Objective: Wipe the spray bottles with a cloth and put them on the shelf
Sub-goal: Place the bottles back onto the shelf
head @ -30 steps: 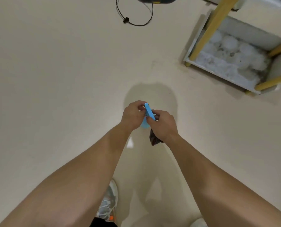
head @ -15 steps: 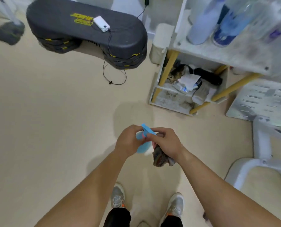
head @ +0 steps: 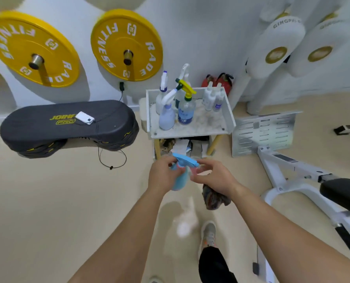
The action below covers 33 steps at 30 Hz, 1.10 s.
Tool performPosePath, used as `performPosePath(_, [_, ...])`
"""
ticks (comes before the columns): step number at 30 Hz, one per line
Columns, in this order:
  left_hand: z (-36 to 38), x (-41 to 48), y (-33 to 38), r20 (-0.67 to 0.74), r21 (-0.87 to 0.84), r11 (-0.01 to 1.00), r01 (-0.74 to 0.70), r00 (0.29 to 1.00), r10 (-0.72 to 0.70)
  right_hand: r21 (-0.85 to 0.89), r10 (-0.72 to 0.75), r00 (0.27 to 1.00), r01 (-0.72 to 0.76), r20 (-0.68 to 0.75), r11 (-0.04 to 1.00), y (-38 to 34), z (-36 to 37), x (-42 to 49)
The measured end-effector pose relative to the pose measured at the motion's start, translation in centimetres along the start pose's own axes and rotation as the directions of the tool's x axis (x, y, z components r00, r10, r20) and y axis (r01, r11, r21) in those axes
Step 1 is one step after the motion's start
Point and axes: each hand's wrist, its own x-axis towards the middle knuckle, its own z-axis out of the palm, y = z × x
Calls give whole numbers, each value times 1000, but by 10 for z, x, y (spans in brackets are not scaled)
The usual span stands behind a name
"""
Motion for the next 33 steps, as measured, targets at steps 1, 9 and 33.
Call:
performPosePath(1, [4,12,11,8,1,1000,0,1000,0,-3,-8,1000,8,-22,1000,-2,-10,9])
performPosePath(9, [61,119,73,-65,-154,984,94,992,-105,-2,-10,996,10,-87,1000,-6,-82,105])
performPosePath(33, [114,261,106,6,-43,990,135,991,-135,226,359,916,-317,-178,921,9,-98,260])
